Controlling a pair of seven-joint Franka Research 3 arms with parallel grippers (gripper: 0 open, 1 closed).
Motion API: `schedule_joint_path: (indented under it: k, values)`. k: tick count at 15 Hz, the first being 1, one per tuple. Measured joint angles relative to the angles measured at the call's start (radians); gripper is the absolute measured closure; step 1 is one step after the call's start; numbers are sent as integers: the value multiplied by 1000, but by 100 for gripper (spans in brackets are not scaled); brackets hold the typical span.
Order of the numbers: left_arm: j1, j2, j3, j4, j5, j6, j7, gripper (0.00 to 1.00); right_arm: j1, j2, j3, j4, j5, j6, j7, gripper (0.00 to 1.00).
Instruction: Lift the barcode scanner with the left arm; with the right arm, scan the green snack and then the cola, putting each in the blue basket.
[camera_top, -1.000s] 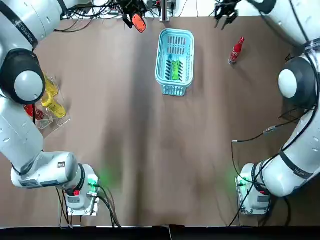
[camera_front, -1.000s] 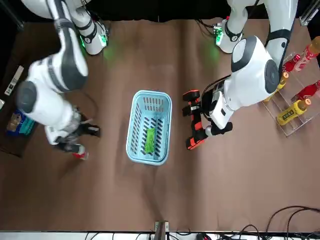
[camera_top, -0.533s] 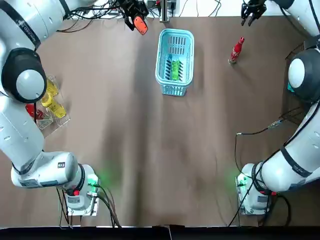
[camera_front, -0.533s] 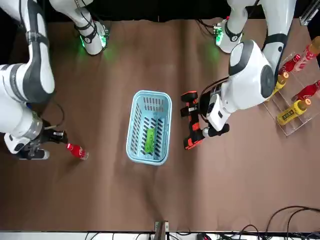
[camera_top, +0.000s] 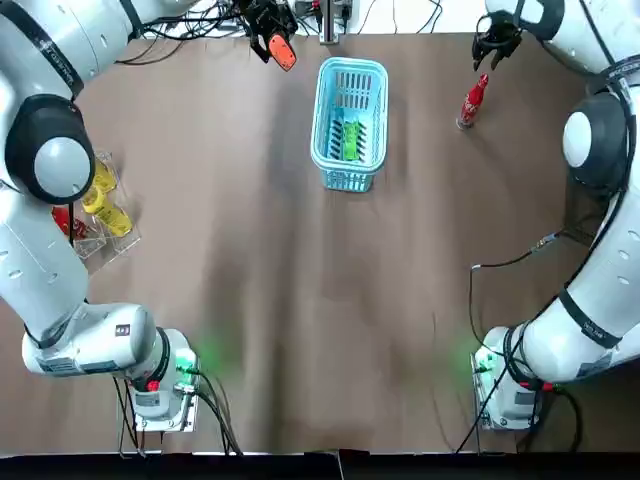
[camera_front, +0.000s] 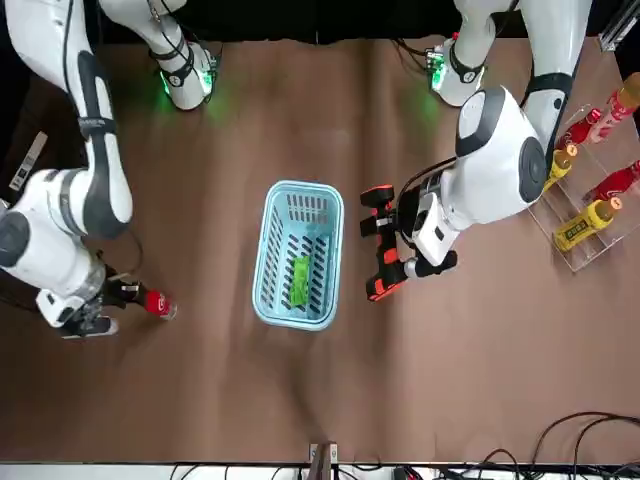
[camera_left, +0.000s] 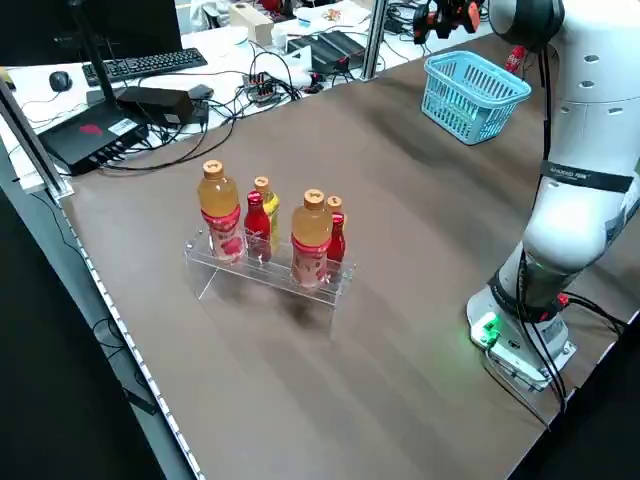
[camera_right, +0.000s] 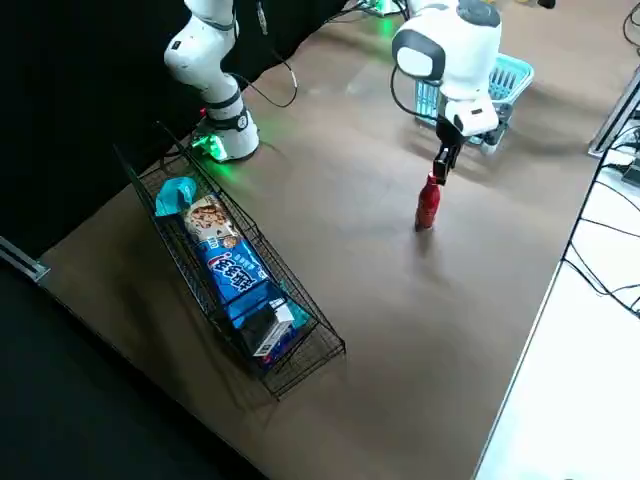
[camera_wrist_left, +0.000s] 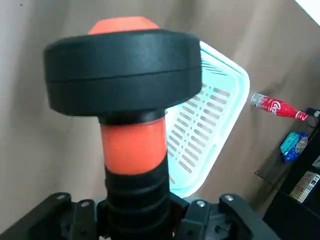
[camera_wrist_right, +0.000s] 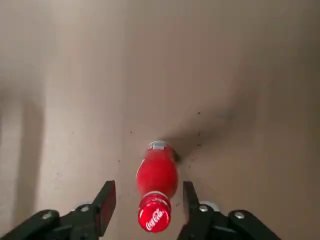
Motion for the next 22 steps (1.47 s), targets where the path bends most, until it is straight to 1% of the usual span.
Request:
schedule_joint_path:
  k: [5,10,11,12,13,14,15,19,21,22]
  values:
    - [-4,7,0,0,0,4,0,94,3,10,-1,-34,-3,1,-24,37]
    - [-3,9,0,0,0,7,0,94,3,10,-2,-46,-3,-1,-27,41]
    - [-3,9,0,0,0,7,0,94,3,10,-2,-46,-3,-1,-28,44]
    - [-3,9,0,0,0,7,0,94,3,10,-2,-47,-3,-1,-28,54]
    - [-3,9,0,0,0,7,0,94,3,10,-2,-47,-3,-1,-28,61]
    - [-3,9,0,0,0,8,0,94,3,9,-2,-47,-3,0,-28,61]
    - [-3,9,0,0,0,8,0,94,3,9,-2,-47,-4,0,-28,67]
    - [-4,9,0,0,0,8,0,94,3,5,-1,-44,-4,-11,-28,68]
    - [-4,9,0,0,0,9,0,94,4,-13,8,-20,-2,-79,-28,68]
    - [-3,9,0,0,0,9,0,94,6,-27,20,-1,-2,-130,-29,68]
